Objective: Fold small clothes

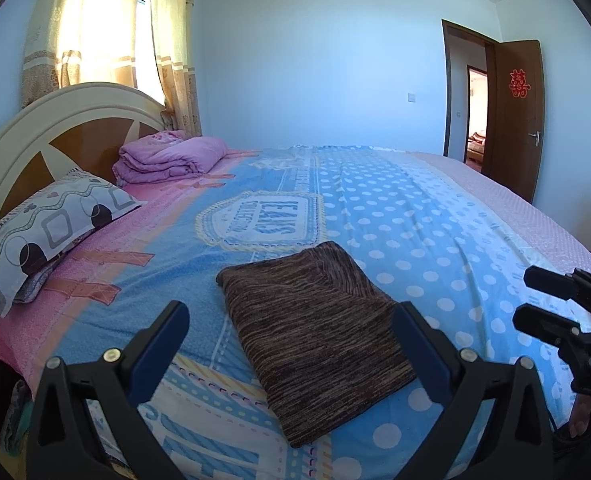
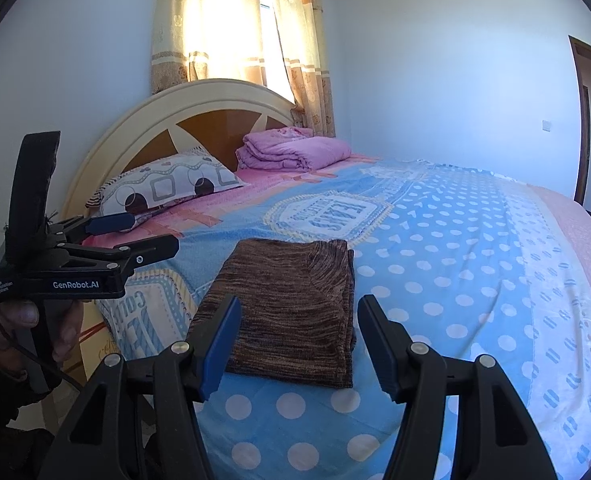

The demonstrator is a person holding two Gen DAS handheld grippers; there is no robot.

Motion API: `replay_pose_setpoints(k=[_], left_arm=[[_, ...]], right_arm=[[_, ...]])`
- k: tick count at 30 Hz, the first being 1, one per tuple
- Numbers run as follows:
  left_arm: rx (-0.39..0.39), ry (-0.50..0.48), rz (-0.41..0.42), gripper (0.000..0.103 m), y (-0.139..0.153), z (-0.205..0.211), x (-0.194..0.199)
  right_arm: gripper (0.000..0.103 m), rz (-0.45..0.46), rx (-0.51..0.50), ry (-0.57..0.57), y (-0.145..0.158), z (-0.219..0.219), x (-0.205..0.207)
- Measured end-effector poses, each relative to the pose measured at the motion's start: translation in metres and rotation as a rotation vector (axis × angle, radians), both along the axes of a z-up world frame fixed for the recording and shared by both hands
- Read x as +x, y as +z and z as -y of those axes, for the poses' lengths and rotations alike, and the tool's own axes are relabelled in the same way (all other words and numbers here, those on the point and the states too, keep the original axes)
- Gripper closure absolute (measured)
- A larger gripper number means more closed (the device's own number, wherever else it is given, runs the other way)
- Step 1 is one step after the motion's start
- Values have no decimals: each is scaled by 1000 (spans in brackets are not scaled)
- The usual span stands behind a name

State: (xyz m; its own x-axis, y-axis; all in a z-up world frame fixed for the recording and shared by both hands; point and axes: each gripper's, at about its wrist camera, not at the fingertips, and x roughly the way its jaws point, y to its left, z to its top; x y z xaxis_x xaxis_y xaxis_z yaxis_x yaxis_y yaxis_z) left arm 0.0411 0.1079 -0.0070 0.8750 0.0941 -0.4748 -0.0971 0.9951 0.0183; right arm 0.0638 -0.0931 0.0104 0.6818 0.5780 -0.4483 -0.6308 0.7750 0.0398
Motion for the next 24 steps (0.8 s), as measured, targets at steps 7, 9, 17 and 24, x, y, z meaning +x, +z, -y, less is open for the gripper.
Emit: replay_pose_setpoints(k=[7, 9, 17, 24], left_arm=[[-3, 6, 26, 0, 8, -4, -4], [1, 22, 48, 0, 13, -8, -6], [-20, 83, 43, 0, 14, -26, -3], [-46, 110, 16, 0, 6, -41, 1]], right_arm=[[41, 14, 17, -3, 3, 2, -3], [41, 15, 18, -3, 3, 2, -3], [41, 2, -5, 11, -3, -3, -4], [41, -11, -28, 27, -9, -9, -6]])
